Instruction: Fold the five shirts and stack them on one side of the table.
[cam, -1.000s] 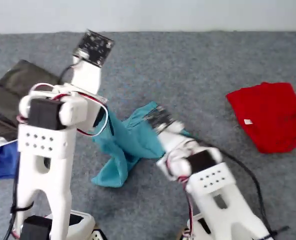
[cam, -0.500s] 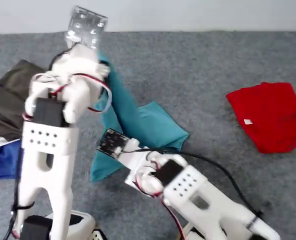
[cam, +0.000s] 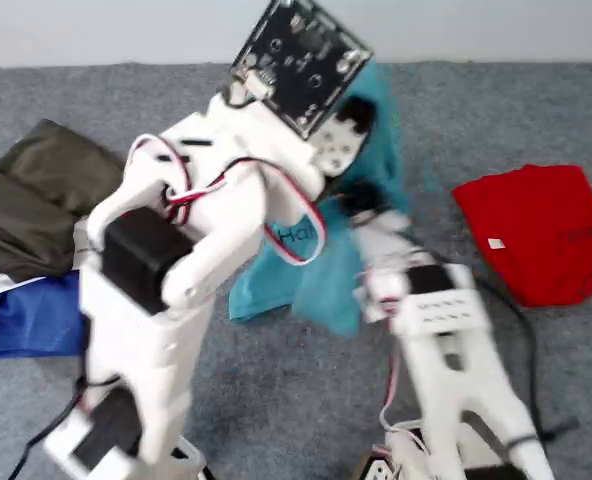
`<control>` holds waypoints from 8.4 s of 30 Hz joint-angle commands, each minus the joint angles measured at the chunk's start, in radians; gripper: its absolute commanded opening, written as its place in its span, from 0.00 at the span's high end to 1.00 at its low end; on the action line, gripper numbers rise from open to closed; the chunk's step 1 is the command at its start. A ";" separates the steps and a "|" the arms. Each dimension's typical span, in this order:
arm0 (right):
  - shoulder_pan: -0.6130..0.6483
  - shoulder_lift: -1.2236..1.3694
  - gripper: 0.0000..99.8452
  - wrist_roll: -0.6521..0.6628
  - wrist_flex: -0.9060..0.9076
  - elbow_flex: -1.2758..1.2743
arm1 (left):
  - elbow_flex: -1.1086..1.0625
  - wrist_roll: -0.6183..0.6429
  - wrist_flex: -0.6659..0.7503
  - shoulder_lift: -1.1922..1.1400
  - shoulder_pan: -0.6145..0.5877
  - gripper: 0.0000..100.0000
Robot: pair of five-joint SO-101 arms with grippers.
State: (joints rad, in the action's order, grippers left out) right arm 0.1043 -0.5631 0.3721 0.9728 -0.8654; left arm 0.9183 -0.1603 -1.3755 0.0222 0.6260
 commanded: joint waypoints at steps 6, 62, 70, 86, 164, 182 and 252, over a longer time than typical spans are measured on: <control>-0.188 -0.246 0.83 0.098 0.147 0.021 | 0.283 -0.084 -0.161 -0.345 -0.109 0.99; 0.292 0.166 0.97 -0.086 -0.263 -0.262 | -0.223 -0.091 -0.379 -0.575 -0.396 0.99; 0.094 0.165 0.99 0.052 -0.180 -0.262 | -0.223 -0.091 -0.379 -0.575 -0.394 0.99; 0.061 -0.199 0.99 0.058 0.286 0.348 | -0.223 -0.089 -0.379 -0.262 -0.402 0.99; -0.320 -0.387 0.99 0.052 0.312 0.760 | -0.050 0.002 -0.288 0.595 -0.393 0.99; -0.246 -0.216 0.99 0.006 -0.216 0.428 | -0.542 0.002 0.166 0.473 -0.601 0.99; -0.116 1.342 0.99 -0.097 0.828 2.220 | 0.588 0.031 -0.385 -0.890 -0.865 0.99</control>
State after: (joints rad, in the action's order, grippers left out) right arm -0.0046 0.8991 0.2862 1.7231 1.3272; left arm 1.5781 -0.1603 -1.7361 -0.9920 -0.2056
